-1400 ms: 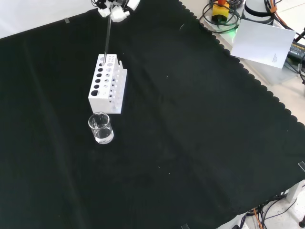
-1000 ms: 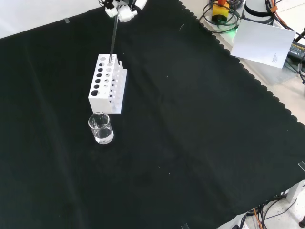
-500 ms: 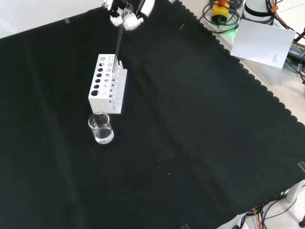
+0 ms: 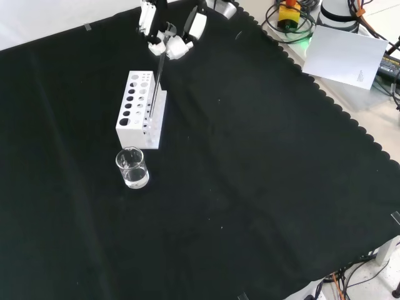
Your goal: Stir in the beaker to the left of the white test tube rack with the glass rod.
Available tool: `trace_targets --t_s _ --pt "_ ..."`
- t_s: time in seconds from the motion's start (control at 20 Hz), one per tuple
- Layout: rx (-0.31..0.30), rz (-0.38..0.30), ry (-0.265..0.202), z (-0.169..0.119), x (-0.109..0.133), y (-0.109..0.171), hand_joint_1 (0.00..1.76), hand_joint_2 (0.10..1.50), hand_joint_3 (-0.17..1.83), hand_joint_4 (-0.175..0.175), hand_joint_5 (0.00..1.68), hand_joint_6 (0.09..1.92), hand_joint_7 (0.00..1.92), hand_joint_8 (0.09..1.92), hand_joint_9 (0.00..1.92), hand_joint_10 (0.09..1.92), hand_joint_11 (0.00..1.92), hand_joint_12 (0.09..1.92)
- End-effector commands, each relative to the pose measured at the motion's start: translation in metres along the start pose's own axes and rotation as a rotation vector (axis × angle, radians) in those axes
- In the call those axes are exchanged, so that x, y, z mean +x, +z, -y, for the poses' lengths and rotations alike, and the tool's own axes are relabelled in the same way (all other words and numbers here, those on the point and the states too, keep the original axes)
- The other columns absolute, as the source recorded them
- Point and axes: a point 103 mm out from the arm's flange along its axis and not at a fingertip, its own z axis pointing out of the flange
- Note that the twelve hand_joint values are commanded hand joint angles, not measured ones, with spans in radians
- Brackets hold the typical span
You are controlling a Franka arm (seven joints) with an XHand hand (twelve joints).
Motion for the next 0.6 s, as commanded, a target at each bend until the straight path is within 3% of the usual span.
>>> trace_targets --t_s 0.05,0.6 --pt "0.043 -0.023 -0.120 -0.020 0.041 0.024 1.30 0.69 0.75 -0.175 1.11 0.71 1.12 1.27 1.64 0.91 1.62 0.73" --pt "0.052 -0.054 -0.154 -0.058 0.064 0.037 1.30 0.70 0.75 -0.175 1.11 0.71 1.12 1.27 1.64 0.91 1.62 0.73"
